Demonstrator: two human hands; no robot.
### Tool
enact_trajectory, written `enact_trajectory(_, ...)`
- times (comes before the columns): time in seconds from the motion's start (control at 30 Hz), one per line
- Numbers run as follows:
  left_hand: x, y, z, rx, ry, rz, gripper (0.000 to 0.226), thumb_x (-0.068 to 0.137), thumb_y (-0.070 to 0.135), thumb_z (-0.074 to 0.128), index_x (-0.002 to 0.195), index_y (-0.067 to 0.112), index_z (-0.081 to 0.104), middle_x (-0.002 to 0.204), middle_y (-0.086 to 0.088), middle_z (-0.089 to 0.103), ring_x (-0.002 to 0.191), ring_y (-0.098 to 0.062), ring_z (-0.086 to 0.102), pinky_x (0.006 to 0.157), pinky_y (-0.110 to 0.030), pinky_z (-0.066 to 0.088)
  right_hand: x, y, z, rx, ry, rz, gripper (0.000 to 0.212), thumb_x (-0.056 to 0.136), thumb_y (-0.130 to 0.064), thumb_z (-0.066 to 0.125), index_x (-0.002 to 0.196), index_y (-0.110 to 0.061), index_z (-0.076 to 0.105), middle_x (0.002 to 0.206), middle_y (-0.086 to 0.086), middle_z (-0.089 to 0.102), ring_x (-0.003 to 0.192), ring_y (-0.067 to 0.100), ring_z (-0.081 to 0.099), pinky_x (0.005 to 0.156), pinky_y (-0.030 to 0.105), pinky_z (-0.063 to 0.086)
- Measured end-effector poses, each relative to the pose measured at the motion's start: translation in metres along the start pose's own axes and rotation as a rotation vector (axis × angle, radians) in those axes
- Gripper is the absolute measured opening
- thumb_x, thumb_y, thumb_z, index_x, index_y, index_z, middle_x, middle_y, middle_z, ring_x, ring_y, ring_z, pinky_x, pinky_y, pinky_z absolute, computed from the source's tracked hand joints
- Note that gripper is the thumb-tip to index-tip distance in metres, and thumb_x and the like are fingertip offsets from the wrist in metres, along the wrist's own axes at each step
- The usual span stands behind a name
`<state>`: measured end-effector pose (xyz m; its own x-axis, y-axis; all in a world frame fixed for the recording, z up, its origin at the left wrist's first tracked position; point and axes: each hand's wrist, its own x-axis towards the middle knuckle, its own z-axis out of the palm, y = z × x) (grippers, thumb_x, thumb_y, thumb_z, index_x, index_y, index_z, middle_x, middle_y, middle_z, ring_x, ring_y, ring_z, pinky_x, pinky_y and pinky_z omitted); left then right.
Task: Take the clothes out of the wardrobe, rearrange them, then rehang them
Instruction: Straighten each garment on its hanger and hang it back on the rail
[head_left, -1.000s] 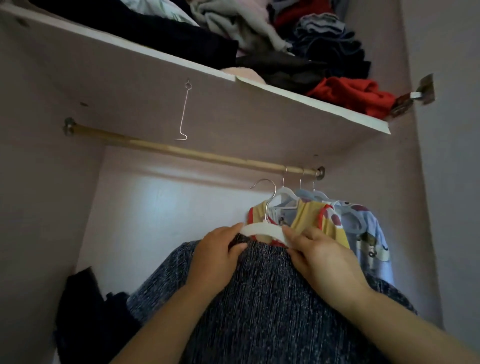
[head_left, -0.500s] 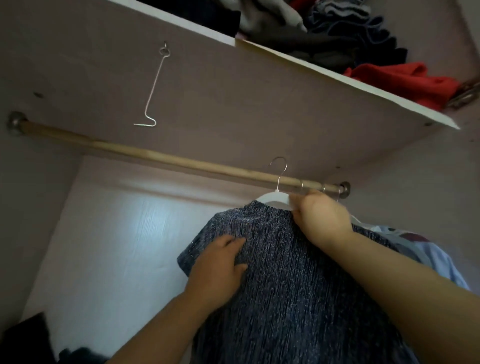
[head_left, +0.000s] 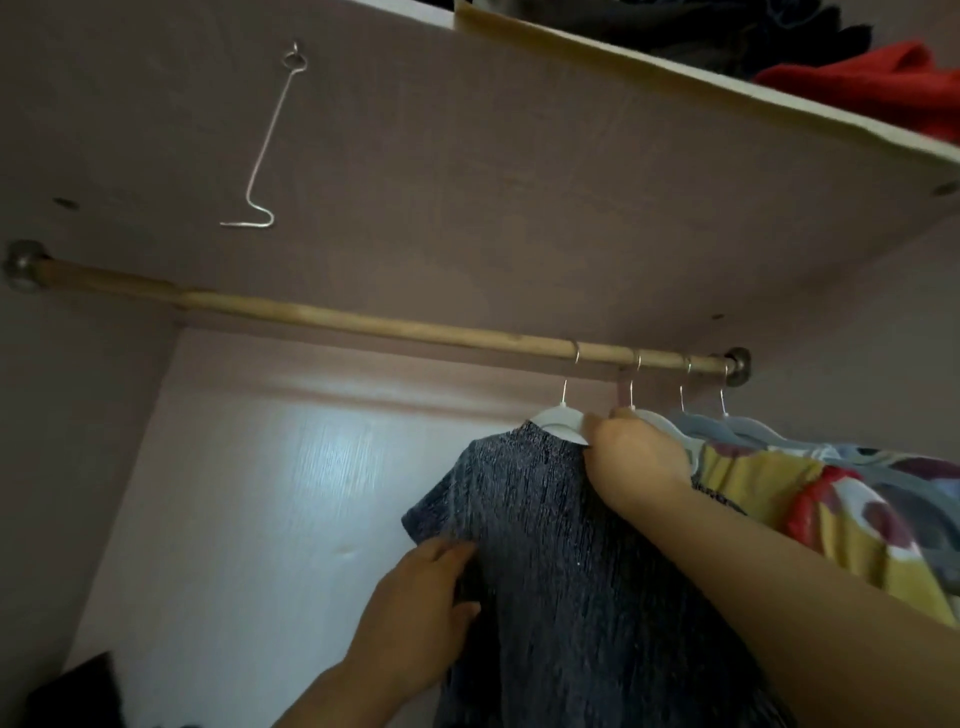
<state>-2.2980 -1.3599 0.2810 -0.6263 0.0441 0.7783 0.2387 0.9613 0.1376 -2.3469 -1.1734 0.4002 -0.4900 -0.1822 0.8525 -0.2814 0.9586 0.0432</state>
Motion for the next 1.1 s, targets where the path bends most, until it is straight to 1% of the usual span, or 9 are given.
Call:
enact_trajectory(0.1, -0.007, 0.003, -0.003, 0.003, -0.027, -0.014, 0.058, 0.095, 0.032, 0.05, 0.146, 0.029, 0.024, 0.15, 0.01, 0.027, 0.133, -0.008, 0.031, 0.108, -0.017, 0.025, -0.017, -0.001, -0.006, -0.036, -0.022, -0.026, 0.039, 0.09, -0.017, 0.048, 0.129, -0.015, 0.047, 0.117, 0.008, 0.051, 0.108, 0.029, 0.051, 0.083, 0.037, 0.043)
enact_trajectory(0.17, -0.014, 0.009, -0.008, -0.014, -0.042, -0.017, 0.057, 0.095, 0.031, 0.05, 0.146, 0.028, 0.024, 0.15, 0.007, 0.027, 0.134, -0.011, 0.031, 0.108, -0.02, 0.026, -0.034, -0.004, -0.009, -0.085, -0.012, -0.074, 0.046, 0.089, -0.019, 0.051, 0.135, -0.017, 0.044, 0.13, 0.009, 0.045, 0.121, 0.029, 0.041, 0.099, 0.04, 0.033)
enact_trajectory(0.27, -0.027, 0.018, -0.019, -0.045, -0.058, -0.023, 0.055, 0.095, 0.03, 0.051, 0.145, 0.027, 0.028, 0.147, 0.003, 0.034, 0.131, -0.014, 0.034, 0.106, -0.025, 0.031, -0.067, -0.01, -0.017, -0.109, -0.039, -0.144, 0.047, 0.089, -0.02, 0.051, 0.136, -0.021, 0.044, 0.136, 0.007, 0.04, 0.127, 0.029, 0.034, 0.108, 0.043, 0.024)
enact_trajectory(0.43, -0.059, 0.029, -0.028, -0.063, -0.119, -0.065, 0.056, 0.094, 0.031, 0.053, 0.145, 0.024, 0.031, 0.145, -0.004, 0.037, 0.13, -0.021, 0.037, 0.105, -0.032, 0.034, -0.133, -0.021, -0.027, -0.068, -0.244, -0.165, 0.044, 0.092, -0.02, 0.049, 0.135, -0.021, 0.044, 0.137, 0.006, 0.038, 0.127, 0.027, 0.034, 0.108, 0.042, 0.026)
enact_trajectory(0.7, -0.15, 0.057, -0.004, -0.077, -0.325, -0.111, 0.058, 0.093, 0.034, 0.053, 0.145, 0.022, 0.031, 0.142, -0.006, 0.038, 0.127, -0.025, 0.039, 0.102, -0.037, 0.036, -0.269, -0.015, -0.037, -0.004, -0.561, -0.107, 0.047, 0.092, -0.03, 0.049, 0.138, -0.023, 0.039, 0.135, 0.005, 0.039, 0.125, 0.028, 0.036, 0.103, 0.038, 0.031)
enact_trajectory(0.8, -0.195, 0.077, -0.001, -0.077, -0.388, -0.079, 0.056, 0.093, 0.033, 0.053, 0.144, 0.022, 0.034, 0.138, -0.005, 0.042, 0.125, -0.022, 0.041, 0.1, -0.034, 0.038, -0.324, -0.011, -0.049, 0.023, -0.627, -0.086, 0.053, 0.09, -0.034, 0.051, 0.14, -0.029, 0.035, 0.134, 0.004, 0.04, 0.125, 0.027, 0.038, 0.1, 0.035, 0.033)
enact_trajectory(0.87, -0.227, 0.095, -0.005, -0.044, -0.431, -0.037, 0.056, 0.093, 0.033, 0.051, 0.145, 0.022, 0.032, 0.14, -0.004, 0.04, 0.126, -0.023, 0.041, 0.1, -0.033, 0.038, -0.362, -0.007, -0.063, 0.067, -0.673, -0.058, 0.055, 0.091, -0.035, 0.049, 0.143, -0.028, 0.032, 0.134, 0.006, 0.04, 0.124, 0.028, 0.039, 0.1, 0.035, 0.034)
enact_trajectory(0.93, -0.261, 0.116, -0.014, -0.02, -0.469, -0.014, 0.053, 0.094, 0.033, 0.049, 0.144, 0.022, 0.034, 0.139, -0.004, 0.041, 0.12, -0.024, 0.047, 0.098, -0.035, 0.041, -0.401, -0.001, -0.082, 0.096, -0.711, -0.025, 0.055, 0.091, -0.032, 0.05, 0.143, -0.025, 0.032, 0.135, 0.007, 0.04, 0.123, 0.029, 0.04, 0.1, 0.035, 0.035)
enact_trajectory(1.1, -0.36, 0.178, -0.038, 0.047, -0.603, 0.004, 0.042, 0.092, 0.035, 0.051, 0.13, 0.018, 0.047, 0.123, -0.004, 0.05, 0.112, -0.024, 0.051, 0.09, -0.039, 0.045, -0.507, 0.031, -0.145, 0.098, -0.777, 0.066, 0.056, 0.092, -0.033, 0.05, 0.143, -0.024, 0.031, 0.137, 0.005, 0.041, 0.123, 0.025, 0.041, 0.101, 0.035, 0.035)
